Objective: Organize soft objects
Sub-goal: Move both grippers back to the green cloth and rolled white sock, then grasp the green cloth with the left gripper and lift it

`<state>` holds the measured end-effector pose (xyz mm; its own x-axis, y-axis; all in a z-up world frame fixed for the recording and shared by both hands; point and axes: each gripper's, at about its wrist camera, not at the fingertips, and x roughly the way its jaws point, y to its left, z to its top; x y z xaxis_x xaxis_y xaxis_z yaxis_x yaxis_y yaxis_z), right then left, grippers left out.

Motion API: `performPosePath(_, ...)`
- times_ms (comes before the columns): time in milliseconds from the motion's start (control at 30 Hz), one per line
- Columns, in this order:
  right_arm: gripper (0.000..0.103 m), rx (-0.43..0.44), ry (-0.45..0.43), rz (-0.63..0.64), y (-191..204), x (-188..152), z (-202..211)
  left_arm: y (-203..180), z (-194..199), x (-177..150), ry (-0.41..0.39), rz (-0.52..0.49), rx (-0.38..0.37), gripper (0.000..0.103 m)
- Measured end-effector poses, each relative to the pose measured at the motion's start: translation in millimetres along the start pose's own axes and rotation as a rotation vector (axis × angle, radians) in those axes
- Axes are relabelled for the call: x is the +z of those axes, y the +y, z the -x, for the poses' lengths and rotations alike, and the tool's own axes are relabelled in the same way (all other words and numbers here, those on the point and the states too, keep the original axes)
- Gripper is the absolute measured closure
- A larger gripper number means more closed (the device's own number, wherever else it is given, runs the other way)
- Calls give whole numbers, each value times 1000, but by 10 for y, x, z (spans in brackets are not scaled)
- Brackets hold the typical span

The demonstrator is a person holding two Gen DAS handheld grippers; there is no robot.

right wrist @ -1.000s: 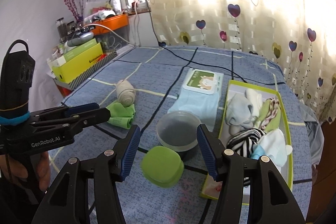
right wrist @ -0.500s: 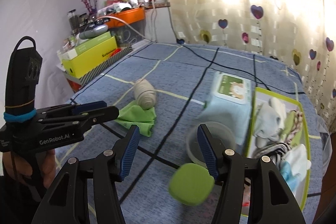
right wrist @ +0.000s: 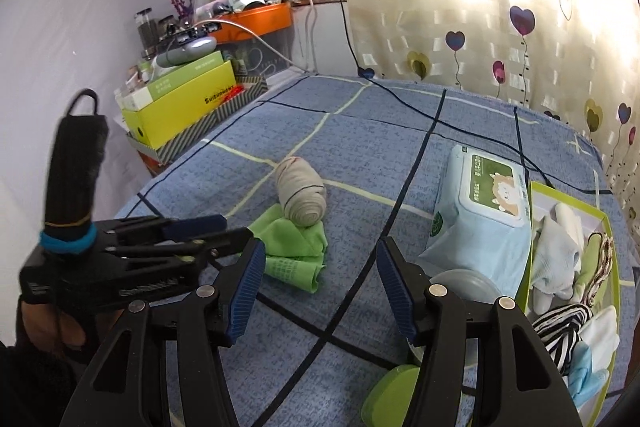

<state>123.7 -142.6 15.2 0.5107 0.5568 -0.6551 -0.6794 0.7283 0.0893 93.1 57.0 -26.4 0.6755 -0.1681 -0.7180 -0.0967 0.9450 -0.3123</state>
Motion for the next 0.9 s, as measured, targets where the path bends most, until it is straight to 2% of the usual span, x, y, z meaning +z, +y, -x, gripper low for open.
performPosePath(100, 45, 1, 9, -5, -32, 12, -52, 77, -140, 20, 16, 19, 41, 60)
performPosePath(200, 45, -1, 15, -8, -59, 35, -109, 134, -282, 6, 57, 40, 44, 54)
performPosePath(333, 45, 3, 19, -11, -74, 64, -175, 101, -346, 16, 61, 36, 31, 52)
performPosePath(500, 45, 7, 18, -11, -58, 113, -243, 2, -390, 15, 51, -8, 59, 53)
performPosePath(567, 45, 5, 20, -11, -40, 140, -279, -15, -409, 9, 53, -22, 60, 71)
performPosePath(600, 45, 4, 21, -11, -33, 154, -292, -11, -419, 8, 57, -28, 74, 83)
performPosePath(700, 45, -1, 30, -12, -11, 187, -352, 34, -403, 0, 62, -27, 66, 95)
performPosePath(900, 45, -13, 63, -10, 76, 256, -532, 160, -241, -43, 35, -3, 51, 97)
